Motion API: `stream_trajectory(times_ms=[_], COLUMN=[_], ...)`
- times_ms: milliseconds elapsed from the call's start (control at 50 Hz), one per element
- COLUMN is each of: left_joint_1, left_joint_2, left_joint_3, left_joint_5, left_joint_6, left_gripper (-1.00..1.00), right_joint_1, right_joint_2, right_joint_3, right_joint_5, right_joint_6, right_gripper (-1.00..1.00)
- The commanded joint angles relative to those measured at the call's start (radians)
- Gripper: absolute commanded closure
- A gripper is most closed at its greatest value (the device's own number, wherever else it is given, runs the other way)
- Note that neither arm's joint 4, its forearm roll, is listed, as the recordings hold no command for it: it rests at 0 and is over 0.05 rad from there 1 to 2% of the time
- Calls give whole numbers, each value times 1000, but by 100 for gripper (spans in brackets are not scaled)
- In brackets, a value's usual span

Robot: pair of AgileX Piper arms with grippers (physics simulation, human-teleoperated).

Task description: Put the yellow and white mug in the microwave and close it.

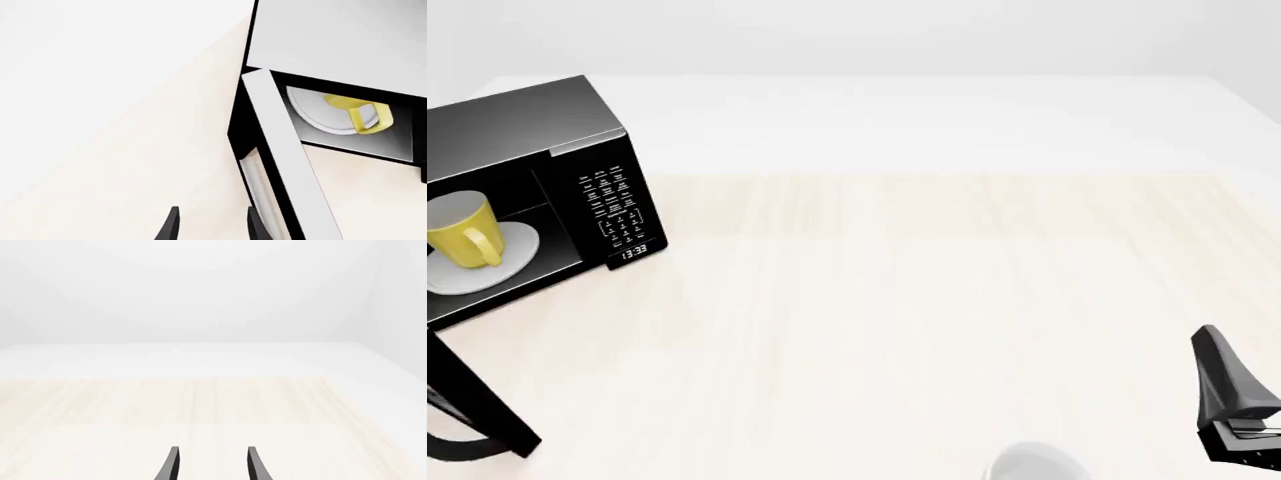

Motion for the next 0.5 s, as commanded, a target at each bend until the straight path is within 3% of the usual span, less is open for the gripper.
stream_trajectory(times_ms=[20,140,500], left_joint_1=[-48,-110,-170], left_joint_2=[-12,-41,-21], left_joint_3=[9,25,14], left_joint_5=[-5,-15,-44], left_joint_6=[-36,-52,-64], left_gripper=[-100,-100,-100], right_joint_1=[1,1,1], right_joint_2=[-1,-2,-1], right_joint_3=[1,1,1], right_joint_5=[0,1,0], right_joint_6=[-1,0,0], right_gripper=[-100,-100,-100])
